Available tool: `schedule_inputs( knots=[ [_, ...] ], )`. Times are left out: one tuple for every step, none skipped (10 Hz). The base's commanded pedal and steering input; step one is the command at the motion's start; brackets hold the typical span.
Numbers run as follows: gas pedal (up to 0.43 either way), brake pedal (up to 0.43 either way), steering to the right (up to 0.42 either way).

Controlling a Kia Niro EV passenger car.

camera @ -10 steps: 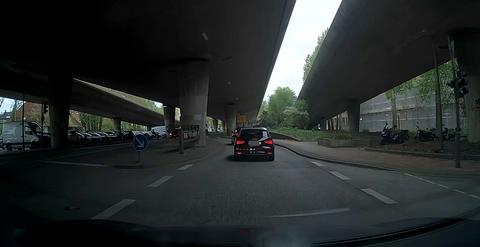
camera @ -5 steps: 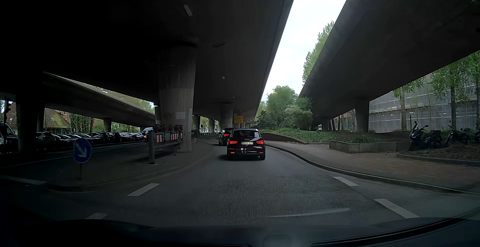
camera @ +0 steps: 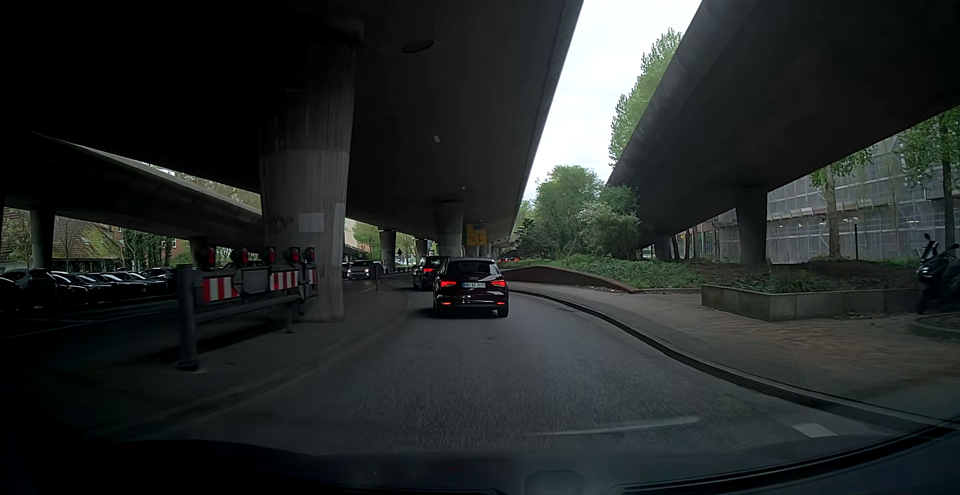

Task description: Follow the waypoints while adhering to traffic rules and regulations

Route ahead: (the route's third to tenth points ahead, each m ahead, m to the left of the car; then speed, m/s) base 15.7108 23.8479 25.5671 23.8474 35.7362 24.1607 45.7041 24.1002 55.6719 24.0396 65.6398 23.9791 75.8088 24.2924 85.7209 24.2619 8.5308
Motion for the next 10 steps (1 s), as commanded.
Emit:
schedule_inputs(
  knots=[
    [0.169,0.000,-0.021],
    [0.157,0.000,-0.020],
    [0.157,0.000,-0.020],
    [0.157,0.000,-0.020],
    [0.150,0.000,-0.021],
    [0.150,0.000,-0.023],
    [0.150,0.000,-0.027],
    [0.150,0.000,-0.033],
    [0.150,0.000,-0.039],
    [0.150,0.000,-0.046]
  ],
)
